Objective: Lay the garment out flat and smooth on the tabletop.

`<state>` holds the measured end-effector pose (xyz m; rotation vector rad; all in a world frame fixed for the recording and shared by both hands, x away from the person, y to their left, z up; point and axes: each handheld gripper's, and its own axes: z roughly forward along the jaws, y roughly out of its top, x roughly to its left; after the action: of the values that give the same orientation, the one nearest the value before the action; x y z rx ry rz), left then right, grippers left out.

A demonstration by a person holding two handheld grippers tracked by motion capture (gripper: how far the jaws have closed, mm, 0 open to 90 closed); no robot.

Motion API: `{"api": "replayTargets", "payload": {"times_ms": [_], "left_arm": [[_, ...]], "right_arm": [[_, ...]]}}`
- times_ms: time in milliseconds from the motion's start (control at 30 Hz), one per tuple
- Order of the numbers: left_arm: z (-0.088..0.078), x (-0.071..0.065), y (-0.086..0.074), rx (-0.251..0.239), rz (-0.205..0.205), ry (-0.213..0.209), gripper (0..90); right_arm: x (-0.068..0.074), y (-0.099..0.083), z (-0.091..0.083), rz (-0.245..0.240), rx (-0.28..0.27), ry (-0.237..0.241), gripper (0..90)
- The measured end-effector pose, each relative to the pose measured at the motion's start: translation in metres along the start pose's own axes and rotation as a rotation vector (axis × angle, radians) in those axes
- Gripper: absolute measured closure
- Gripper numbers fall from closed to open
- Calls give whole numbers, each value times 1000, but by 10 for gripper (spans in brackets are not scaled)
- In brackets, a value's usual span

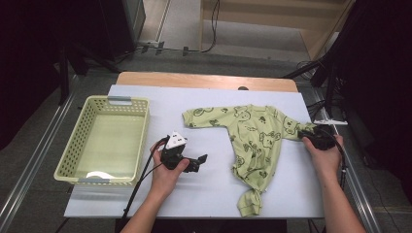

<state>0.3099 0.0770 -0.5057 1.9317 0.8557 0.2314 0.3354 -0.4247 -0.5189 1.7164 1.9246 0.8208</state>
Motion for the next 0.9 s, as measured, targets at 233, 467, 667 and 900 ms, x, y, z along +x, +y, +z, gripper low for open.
{"api": "replayTargets", "payload": {"times_ms": [233, 467, 667, 900], "left_arm": [[-1, -1, -1, -16, -1, 9, 1], [-1, -1, -1, -8, 0, 2, 8], [-1, 0, -1, -8, -1, -2, 23], [-1, -1, -1, -7, -2, 0, 23]], "right_arm": [[-7, -12, -15, -2, -17, -32, 620], [-16, -26, -30, -8, 4, -76, 559], [-29, -32, -58, 13, -57, -90, 551], [-48, -24, -67, 65, -94, -103, 610]]}}
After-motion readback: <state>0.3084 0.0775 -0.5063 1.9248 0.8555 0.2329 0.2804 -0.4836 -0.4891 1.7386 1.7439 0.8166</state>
